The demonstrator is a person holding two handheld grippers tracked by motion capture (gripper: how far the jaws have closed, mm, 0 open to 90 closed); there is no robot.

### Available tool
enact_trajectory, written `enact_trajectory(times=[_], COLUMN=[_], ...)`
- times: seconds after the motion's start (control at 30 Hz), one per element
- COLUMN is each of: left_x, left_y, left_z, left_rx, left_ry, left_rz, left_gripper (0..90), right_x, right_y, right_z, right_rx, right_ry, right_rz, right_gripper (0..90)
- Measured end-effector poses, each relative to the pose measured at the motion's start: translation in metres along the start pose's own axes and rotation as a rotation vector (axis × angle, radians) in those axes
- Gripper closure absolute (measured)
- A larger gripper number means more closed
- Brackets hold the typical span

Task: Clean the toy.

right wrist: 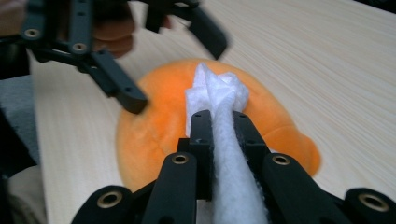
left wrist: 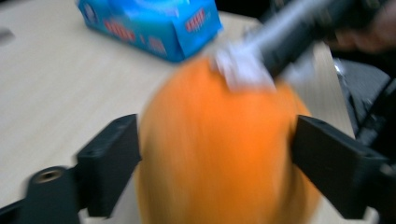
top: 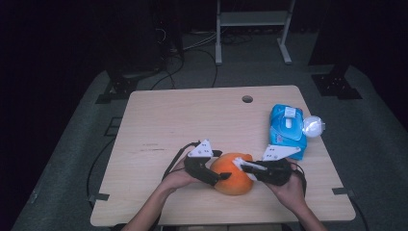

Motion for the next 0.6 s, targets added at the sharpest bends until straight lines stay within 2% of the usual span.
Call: enact_trajectory(times=[0.07, 0.13, 0.17, 0.2, 0.27, 0.37, 0.43, 0.47, 0.5, 0.57, 0.6], left_x=[0.002, 0.006, 0.005, 0.005, 0.002, 0.001, -0.001, -0.002, -0.004, -0.004, -0.003], left_y=[0.001, -0.004, -0.007, -0.008, -0.013, -0.017, -0.019, -0.019, -0.017, -0.014, -0.009], left_z=[0.000, 0.001, 0.002, 0.001, -0.001, -0.003, -0.004, -0.003, -0.002, -0.002, -0.001], left_rx=[0.000, -0.004, -0.017, -0.018, -0.010, -0.027, -0.030, -0.027, -0.024, -0.030, -0.042], left_ry=[0.001, -0.003, -0.014, -0.015, -0.014, -0.028, -0.038, -0.043, -0.046, -0.045, -0.036], left_rz=[0.005, -0.022, -0.023, -0.026, -0.045, -0.052, -0.051, -0.052, -0.054, -0.053, -0.044], left_gripper=[12.8, 14.1, 22.0, 22.0, 27.1, 28.8, 28.8, 28.7, 27.6, 24.4, 15.8], right_x=[0.001, 0.002, 0.002, 0.002, -0.001, -0.003, -0.004, -0.004, -0.003, -0.002, -0.001], right_y=[0.002, 0.004, 0.004, 0.004, 0.001, -0.005, -0.007, -0.009, -0.008, -0.007, -0.005], right_z=[-0.004, -0.010, -0.007, -0.007, 0.001, 0.012, 0.014, 0.015, 0.014, 0.012, 0.007], right_rx=[-0.005, -0.026, -0.028, -0.028, 0.010, 0.045, 0.059, 0.078, 0.075, 0.059, 0.021], right_ry=[0.014, 0.017, 0.004, 0.004, 0.013, -0.001, 0.002, 0.019, 0.020, 0.015, 0.000], right_rz=[0.005, 0.007, 0.001, 0.001, 0.009, 0.007, 0.007, 0.014, 0.014, 0.009, 0.002], right_gripper=[79.3, 79.1, 79.2, 79.2, 79.2, 79.1, 79.0, 79.0, 79.0, 79.1, 79.1])
Point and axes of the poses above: each handheld gripper's, and its own axes: x roughly forward along the jaws, y roughly out of its top, z roughly to its right, the point moved 10 cm from there along x, roughly forward along the jaws, and after that the axes turned 7 degrees about -z, right-handed, at the moved point
